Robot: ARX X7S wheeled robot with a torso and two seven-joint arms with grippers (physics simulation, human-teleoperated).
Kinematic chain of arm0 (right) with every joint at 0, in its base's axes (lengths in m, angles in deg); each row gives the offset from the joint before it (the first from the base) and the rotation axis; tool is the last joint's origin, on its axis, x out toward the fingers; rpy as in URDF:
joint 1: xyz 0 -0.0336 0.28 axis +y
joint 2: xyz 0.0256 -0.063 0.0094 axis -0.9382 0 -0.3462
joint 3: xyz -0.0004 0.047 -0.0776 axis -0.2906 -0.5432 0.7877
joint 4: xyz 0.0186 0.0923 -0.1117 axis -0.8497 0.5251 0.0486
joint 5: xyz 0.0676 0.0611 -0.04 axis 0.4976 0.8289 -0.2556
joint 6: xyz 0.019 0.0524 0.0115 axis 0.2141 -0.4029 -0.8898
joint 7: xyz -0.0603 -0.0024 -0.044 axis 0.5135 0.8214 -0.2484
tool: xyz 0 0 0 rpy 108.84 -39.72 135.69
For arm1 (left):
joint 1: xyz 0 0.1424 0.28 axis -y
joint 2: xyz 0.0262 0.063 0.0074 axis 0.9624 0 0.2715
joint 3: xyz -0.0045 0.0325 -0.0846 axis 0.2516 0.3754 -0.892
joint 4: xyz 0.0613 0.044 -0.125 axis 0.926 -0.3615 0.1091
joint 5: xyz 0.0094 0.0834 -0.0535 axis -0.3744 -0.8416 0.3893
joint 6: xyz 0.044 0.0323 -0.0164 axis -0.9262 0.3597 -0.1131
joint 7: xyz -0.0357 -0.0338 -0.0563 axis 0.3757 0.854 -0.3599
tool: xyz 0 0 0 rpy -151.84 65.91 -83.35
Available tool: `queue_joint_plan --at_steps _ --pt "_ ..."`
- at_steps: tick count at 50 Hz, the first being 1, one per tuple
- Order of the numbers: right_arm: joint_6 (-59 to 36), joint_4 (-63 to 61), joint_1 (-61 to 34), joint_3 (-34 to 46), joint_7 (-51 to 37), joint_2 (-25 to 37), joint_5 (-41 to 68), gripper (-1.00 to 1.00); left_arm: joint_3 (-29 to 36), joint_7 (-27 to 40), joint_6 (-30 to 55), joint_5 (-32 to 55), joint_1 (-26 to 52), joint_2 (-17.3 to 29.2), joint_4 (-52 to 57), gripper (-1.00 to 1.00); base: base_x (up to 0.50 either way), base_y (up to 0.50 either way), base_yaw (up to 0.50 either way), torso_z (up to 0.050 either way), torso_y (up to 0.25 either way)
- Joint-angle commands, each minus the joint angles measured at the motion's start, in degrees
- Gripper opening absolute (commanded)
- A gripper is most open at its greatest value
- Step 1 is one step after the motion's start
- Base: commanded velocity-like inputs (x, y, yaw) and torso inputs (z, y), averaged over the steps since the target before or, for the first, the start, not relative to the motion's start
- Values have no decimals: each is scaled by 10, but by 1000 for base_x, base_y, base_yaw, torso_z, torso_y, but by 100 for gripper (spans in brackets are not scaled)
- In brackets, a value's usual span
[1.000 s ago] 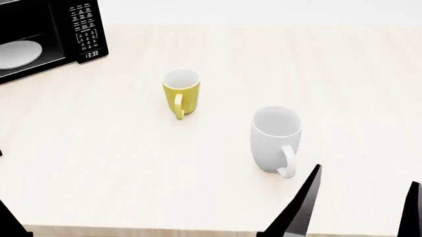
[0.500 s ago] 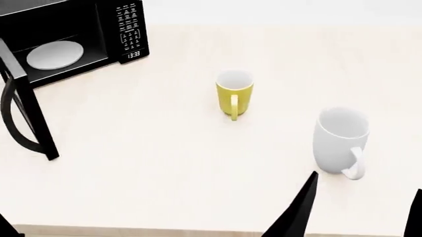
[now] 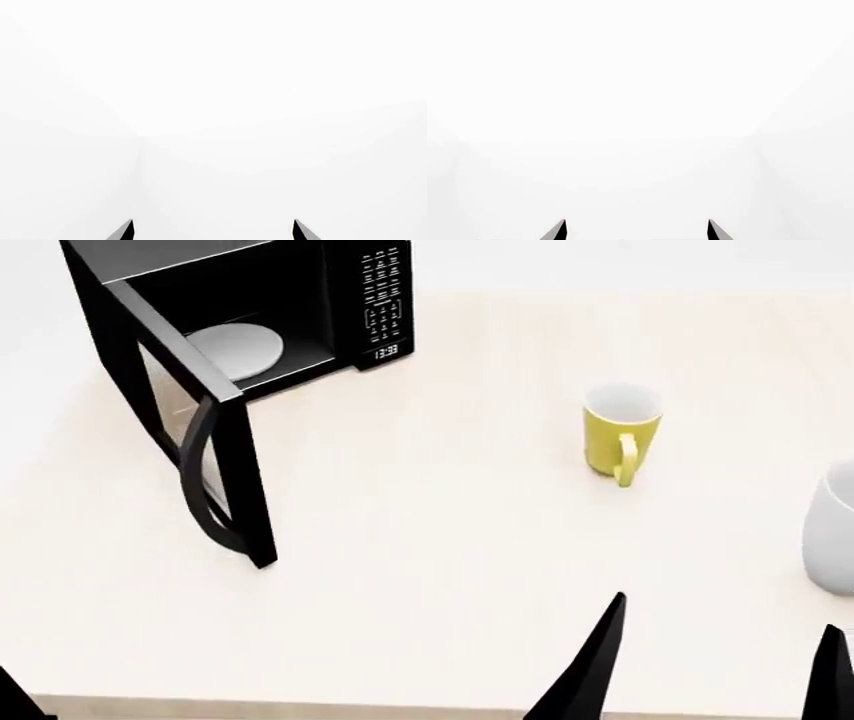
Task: Close the microwave.
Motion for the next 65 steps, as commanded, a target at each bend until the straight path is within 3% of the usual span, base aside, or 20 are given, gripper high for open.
queue_joint_plan --at_steps 1,24,31,65 --pt "0 2 1 1 -3 3 -8 100 -1 0 1 -6 0 0 0 100 0 500 0 0 0" --pt "-7 8 1 22 -8 20 5 100 5 11 3 -4 -1 9 -3 100 0 500 0 0 0" --pt "-41 -7 1 45 7 33 42 100 8 13 5 -4 0 12 -5 100 1 44 0 0 0" --pt "-44 -3 0 53 -10 43 43 100 19 26 2 -3 0 23 -12 100 493 0 0 0 0"
